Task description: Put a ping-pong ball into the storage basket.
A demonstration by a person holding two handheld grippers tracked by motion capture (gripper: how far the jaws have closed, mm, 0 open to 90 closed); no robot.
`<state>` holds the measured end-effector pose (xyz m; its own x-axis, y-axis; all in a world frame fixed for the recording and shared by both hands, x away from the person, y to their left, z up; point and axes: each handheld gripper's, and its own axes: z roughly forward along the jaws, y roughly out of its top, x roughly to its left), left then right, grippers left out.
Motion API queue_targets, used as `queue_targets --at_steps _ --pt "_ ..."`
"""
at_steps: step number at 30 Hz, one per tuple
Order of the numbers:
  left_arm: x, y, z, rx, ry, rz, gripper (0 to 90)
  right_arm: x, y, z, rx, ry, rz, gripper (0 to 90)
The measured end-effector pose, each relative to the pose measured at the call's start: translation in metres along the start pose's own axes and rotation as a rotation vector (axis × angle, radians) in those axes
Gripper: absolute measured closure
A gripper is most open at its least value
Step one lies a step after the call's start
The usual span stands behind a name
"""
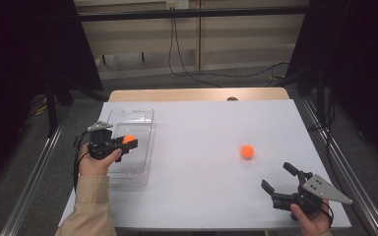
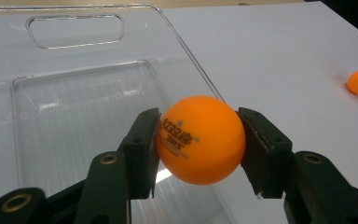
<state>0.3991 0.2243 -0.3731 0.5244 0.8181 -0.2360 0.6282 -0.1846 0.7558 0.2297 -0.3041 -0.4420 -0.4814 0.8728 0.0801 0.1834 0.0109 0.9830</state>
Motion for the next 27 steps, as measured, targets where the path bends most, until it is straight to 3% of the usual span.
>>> queue_targets --at_steps 27 --pt "0.0040 -0.0025 0.0017 -0.006 0.054 -0.015 50.8 0.0000 0.0002 -0.0001 -0.002 0.001 -0.001 3.4"
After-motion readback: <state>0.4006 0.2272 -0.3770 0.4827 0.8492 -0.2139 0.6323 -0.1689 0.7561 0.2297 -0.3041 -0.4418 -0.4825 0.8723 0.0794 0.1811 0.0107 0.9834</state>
